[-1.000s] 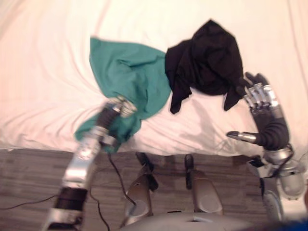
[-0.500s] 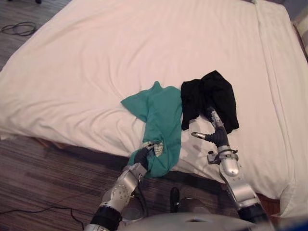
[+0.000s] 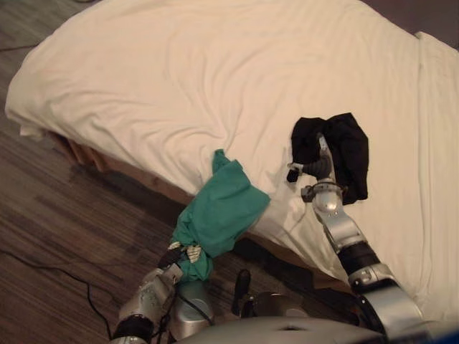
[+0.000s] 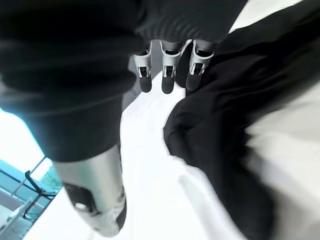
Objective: Tidy the bed and pick cloth on bed and put in laundry
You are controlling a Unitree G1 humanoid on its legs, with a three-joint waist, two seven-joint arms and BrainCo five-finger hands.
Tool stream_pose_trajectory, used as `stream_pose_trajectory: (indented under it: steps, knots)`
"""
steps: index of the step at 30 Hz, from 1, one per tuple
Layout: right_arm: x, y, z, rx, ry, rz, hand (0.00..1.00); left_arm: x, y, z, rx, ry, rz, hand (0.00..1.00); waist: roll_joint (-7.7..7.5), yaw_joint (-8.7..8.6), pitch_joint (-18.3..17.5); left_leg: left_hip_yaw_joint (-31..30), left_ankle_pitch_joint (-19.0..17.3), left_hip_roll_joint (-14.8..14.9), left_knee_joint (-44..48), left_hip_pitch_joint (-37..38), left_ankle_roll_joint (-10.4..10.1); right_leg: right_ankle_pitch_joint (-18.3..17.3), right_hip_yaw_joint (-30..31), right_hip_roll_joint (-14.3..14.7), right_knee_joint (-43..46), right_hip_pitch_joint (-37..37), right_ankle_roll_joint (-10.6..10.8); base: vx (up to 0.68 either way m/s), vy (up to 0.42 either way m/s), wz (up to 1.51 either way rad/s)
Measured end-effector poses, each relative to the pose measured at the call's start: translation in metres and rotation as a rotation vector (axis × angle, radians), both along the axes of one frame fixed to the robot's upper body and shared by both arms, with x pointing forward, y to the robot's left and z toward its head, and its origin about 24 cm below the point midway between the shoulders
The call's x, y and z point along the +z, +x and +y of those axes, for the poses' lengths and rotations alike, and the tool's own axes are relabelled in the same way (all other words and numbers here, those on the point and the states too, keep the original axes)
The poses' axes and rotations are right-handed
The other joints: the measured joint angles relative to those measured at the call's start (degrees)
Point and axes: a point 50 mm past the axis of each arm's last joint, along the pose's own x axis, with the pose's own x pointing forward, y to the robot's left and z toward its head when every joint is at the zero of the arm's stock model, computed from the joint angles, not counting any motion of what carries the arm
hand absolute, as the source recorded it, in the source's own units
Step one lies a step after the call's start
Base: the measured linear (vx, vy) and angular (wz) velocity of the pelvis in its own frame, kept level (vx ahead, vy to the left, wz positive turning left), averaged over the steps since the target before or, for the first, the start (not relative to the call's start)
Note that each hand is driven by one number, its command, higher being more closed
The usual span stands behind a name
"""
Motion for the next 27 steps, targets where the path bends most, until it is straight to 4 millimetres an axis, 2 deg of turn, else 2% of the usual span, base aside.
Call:
stream_pose_trajectory:
  steps: [2,3,5,7,11,15,18,21,26,27]
  knots:
    - [0.024,0.015,-0.013,-0.033,-0.043,-0.047,0.0,0.005,-0.001,0.018,-0.085,0.133,-0.015,1.0,-0.19,0.61,1.96,-0.32,0.11,-0.38,0.0,-0.22,0.13,0.34,-0.4,-0.36,-0.01,0.0,0.08,-0.01,0.021,0.09]
    - [0.028,0.017,-0.017,-0.043,-0.048,-0.056,0.0,0.006,-0.002,0.02,-0.094,0.146,-0.016,1.0,-0.12,0.76,2.19,-0.49,0.11,-0.48,-0.01,-0.35,0.13,0.35,-0.51,-0.43,-0.01,-0.04,0.1,-0.01,0.034,0.14]
    - [0.047,0.024,-0.04,-0.093,-0.087,-0.098,0.0,0.004,-0.008,0.026,-0.101,0.168,-0.025,1.0,0.42,1.15,3.16,-0.85,0.11,-0.87,-0.01,-1.3,0.13,0.49,-1.04,-0.82,-0.12,-0.69,0.33,0.0,0.028,0.11]
    - [0.058,0.027,-0.051,-0.124,-0.101,-0.123,0.0,0.004,-0.01,0.027,-0.098,0.181,-0.043,1.0,0.39,1.4,3.98,-0.85,0.14,-0.9,-0.01,-2.13,0.09,0.55,-1.07,-0.81,-0.26,-1.46,0.42,0.0,0.0,0.0]
    - [0.073,0.033,-0.056,-0.184,-0.101,-0.139,0.0,0.014,0.003,0.03,-0.111,0.222,-0.137,1.0,-0.07,1.38,6.46,-0.81,0.14,-0.98,0.0,-3.04,0.08,0.66,-1.11,-0.73,-0.71,-2.18,0.37,0.0,0.004,-0.01]
    - [0.084,0.036,-0.07,-0.26,-0.123,-0.127,0.0,0.023,0.018,0.028,-0.128,0.23,-0.223,1.0,-0.23,1.42,8.44,-0.89,0.81,-1.01,0.01,-5.14,-0.04,1.15,-1.32,-0.69,-0.92,-4.0,0.53,0.02,0.005,0.02]
    - [0.093,0.039,-0.084,-0.322,-0.096,-0.117,0.0,0.031,0.026,0.026,-0.136,0.232,-0.278,1.0,0.05,1.45,9.7,-0.91,1.47,-1.05,0.03,-5.86,0.75,1.13,-1.75,-0.89,-0.93,-4.71,0.51,0.06,-0.003,0.02]
    - [0.11,0.04,-0.101,-0.385,-0.099,-0.118,0.0,0.037,0.037,0.022,-0.15,0.22,-0.327,1.0,0.93,1.41,11.25,-1.06,1.34,-1.01,0.02,-6.84,0.47,1.06,-1.98,-0.66,-0.89,-5.65,0.42,0.03,-0.018,0.0]
    - [0.119,0.039,-0.121,-0.471,-0.136,-0.073,0.0,0.048,0.054,0.01,-0.204,0.223,-0.404,1.0,2.12,1.21,12.12,-1.4,1.2,-0.79,0.01,-8.79,-0.02,0.95,-2.48,-0.38,-0.49,-7.61,0.23,0.0,-0.003,0.01]
    - [0.121,0.038,-0.127,-0.507,-0.165,-0.041,0.0,0.052,0.061,0.001,-0.233,0.216,-0.437,1.0,2.41,1.19,12.31,-1.32,1.22,-0.78,0.01,-9.45,-0.03,0.94,-2.45,-0.44,-0.25,-8.53,0.22,0.0,0.001,-0.04]
